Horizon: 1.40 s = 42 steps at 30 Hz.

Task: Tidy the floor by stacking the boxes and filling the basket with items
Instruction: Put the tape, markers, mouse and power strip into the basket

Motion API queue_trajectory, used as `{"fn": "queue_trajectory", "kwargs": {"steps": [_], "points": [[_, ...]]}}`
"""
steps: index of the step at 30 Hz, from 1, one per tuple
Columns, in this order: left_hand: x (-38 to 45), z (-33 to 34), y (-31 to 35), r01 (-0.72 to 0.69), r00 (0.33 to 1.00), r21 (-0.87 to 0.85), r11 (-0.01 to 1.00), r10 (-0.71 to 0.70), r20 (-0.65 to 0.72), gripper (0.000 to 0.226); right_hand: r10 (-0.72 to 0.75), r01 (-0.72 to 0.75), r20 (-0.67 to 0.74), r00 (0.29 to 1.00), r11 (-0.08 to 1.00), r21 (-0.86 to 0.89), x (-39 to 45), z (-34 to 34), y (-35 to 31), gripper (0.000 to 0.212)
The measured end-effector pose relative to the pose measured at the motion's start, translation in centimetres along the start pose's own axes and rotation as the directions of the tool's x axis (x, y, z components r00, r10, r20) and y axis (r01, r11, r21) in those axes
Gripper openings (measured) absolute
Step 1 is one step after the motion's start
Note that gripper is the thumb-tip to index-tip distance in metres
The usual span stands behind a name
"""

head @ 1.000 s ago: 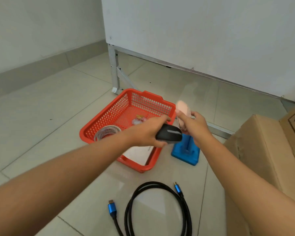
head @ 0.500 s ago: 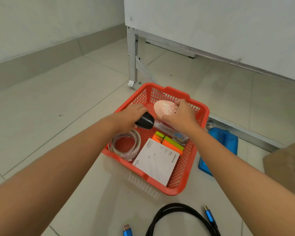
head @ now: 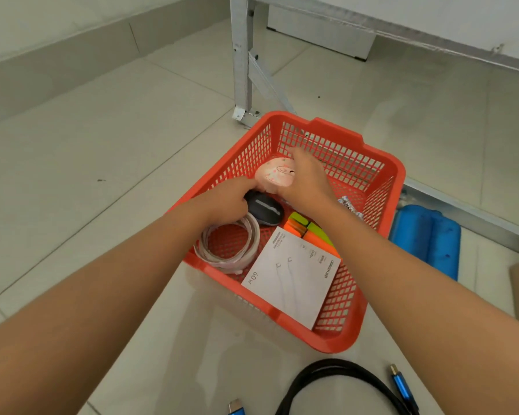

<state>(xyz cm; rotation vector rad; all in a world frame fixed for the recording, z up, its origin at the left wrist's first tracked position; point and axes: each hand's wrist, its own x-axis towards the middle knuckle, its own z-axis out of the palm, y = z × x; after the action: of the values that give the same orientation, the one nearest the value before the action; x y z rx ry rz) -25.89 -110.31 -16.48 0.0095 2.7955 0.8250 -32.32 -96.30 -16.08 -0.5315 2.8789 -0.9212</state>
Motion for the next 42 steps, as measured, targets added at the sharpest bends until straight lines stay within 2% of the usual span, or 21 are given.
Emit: {"fn": "queue_trajectory", "kwargs": {"steps": [3,5,8,11,14,18,25,28,30,34,37,40,42], "points": [[-0.7,0.4,-0.7,-0.047,0.990,0.005,0.999,0.047,-0.129,0.052,-0.006,0.006,0.009,1.000,0.997,0.071,-0.3,0.6,-0.2,0.076],[-0.9,0.7,-1.0,-0.071,0.980,0.014,0.997,0.073,-0.188,0.049,0.001,-0.004,0.081,0.997,0.999,0.040,-0.6,0.6,0.2,0.077],[-1.0,0.9,-1.2,-0.087,0.976,0.027,0.996,0.091,-0.197,0.043,0.028,-0.022,0.254,0.967,0.999,-0.028,-0.7,0.1,1.2,0.088],[-1.0,1.0,-1.0,-0.074,0.979,0.039,0.996,0.080,-0.189,0.037,0.050,-0.059,0.367,0.929,0.998,0.013,-0.7,-1.1,1.8,0.092],[-1.2,1.1,-0.4,-0.045,0.979,0.072,0.996,0.058,-0.197,0.034,0.075,-0.103,0.292,0.954,0.991,0.082,-0.9,-2.7,2.1,0.083],[-1.7,0.8,2.2,-0.038,0.968,0.099,0.994,0.061,-0.242,0.037,0.051,-0.055,0.145,0.988,0.998,0.023,-2.3,-6.0,2.7,0.067],[-3.2,2.4,11.3,-0.209,0.956,0.125,0.970,0.229,-0.182,0.041,0.090,-0.090,0.058,0.994,0.996,-0.010,-7.6,-11.3,3.8,0.055],[-4.6,4.3,14.4,-0.310,0.931,0.205,0.929,0.340,-0.133,0.043,0.092,-0.091,0.024,0.995,0.994,-0.057,-10.4,-13.4,4.7,0.051],[-5.4,5.2,16.0,-0.360,0.916,0.271,0.893,0.393,-0.075,0.047,0.155,-0.154,0.007,0.988,0.985,-0.081,-12.0,-14.4,5.9,0.048],[-6.8,6.6,18.6,-0.420,0.897,0.371,0.828,0.442,0.030,0.049,0.343,-0.336,0.056,0.938,0.936,-0.100,-15.3,-15.4,8.9,0.052],[-7.5,7.9,19.9,-0.451,0.887,0.365,0.815,0.454,0.083,0.045,0.442,-0.435,0.122,0.889,0.897,-0.075,-17.3,-15.0,10.7,0.055],[-7.5,9.5,21.2,-0.422,0.907,0.262,0.868,0.406,0.115,0.044,0.505,-0.501,0.156,0.849,0.863,-0.069,-18.2,-14.1,12.2,0.057],[-7.1,10.6,21.8,-0.325,0.943,0.124,0.937,0.312,0.116,0.046,0.525,-0.525,0.163,0.835,0.850,-0.049,-18.3,-13.4,13.0,0.056]]}}
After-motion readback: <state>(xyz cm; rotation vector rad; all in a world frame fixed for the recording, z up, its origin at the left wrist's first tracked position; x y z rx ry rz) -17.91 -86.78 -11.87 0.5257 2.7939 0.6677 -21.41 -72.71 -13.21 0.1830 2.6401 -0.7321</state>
